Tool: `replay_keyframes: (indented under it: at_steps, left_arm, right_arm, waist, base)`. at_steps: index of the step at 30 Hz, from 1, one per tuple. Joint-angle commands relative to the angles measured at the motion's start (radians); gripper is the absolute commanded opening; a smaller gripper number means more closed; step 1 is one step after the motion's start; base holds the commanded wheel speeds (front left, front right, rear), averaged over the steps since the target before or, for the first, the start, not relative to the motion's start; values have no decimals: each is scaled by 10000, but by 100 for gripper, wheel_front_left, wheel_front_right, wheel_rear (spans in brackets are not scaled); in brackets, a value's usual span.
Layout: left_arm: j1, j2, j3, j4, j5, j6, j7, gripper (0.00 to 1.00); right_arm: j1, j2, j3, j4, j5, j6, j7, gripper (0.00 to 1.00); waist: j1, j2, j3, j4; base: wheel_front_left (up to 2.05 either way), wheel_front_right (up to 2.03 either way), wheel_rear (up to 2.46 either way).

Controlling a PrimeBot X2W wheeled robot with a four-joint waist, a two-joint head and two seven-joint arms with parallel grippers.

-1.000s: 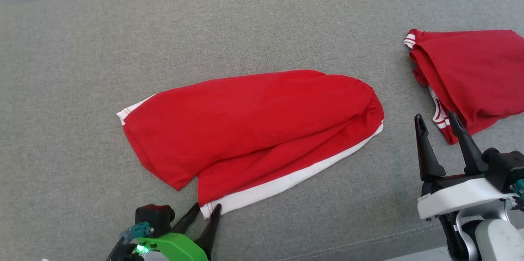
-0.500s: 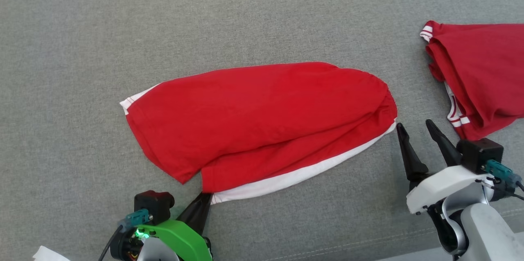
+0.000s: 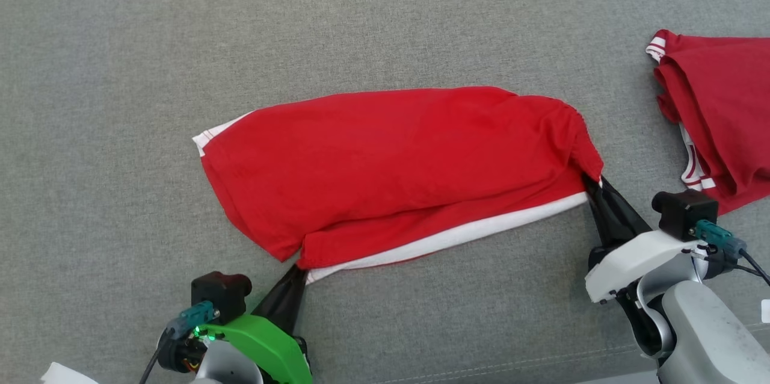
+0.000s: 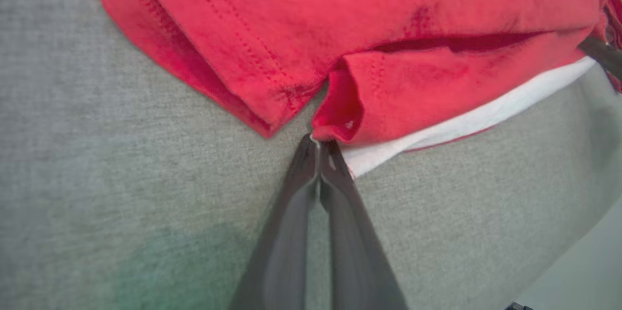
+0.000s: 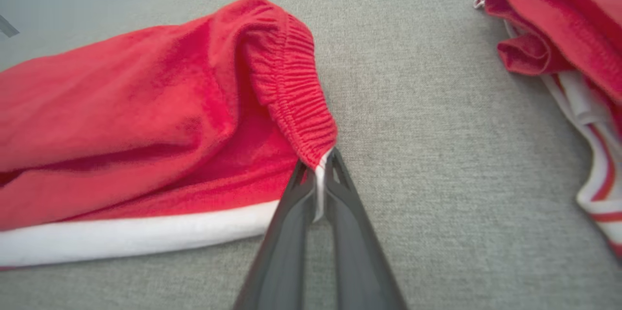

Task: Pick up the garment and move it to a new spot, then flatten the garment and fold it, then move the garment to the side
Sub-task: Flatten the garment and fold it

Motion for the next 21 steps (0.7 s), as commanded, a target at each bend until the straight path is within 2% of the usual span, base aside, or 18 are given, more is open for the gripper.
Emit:
replay_keyframes:
  at_steps: [1,5,14,21]
  left_arm:
    - [-114,181,153,-2,169,142,-103,0]
    - [-239,243,287,-843,381,288,-548,0]
    - [-901,963,854,-3339,1138,734,-778,0]
    - [-2116,1185,1292,-4744,1659,964,-837,0]
  right_arm:
    - [-50,-87,-38,-113,71,-4,-144,0]
    - [140,-161,-279,-815,99,-9,-338,0]
    - [276,7,-1097,-3310,166,-11,154,0]
    - [-576,598,-2045,-5145,153,-11,324,0]
  waist:
    - [0,0,-51,6]
    - [0,0,-233,13]
    - [0,0,-723,146]
    - [0,0,-1171,174]
  base:
    - [0,0,0]
    - [0,0,0]
    - [0,0,0]
    - [0,0,0]
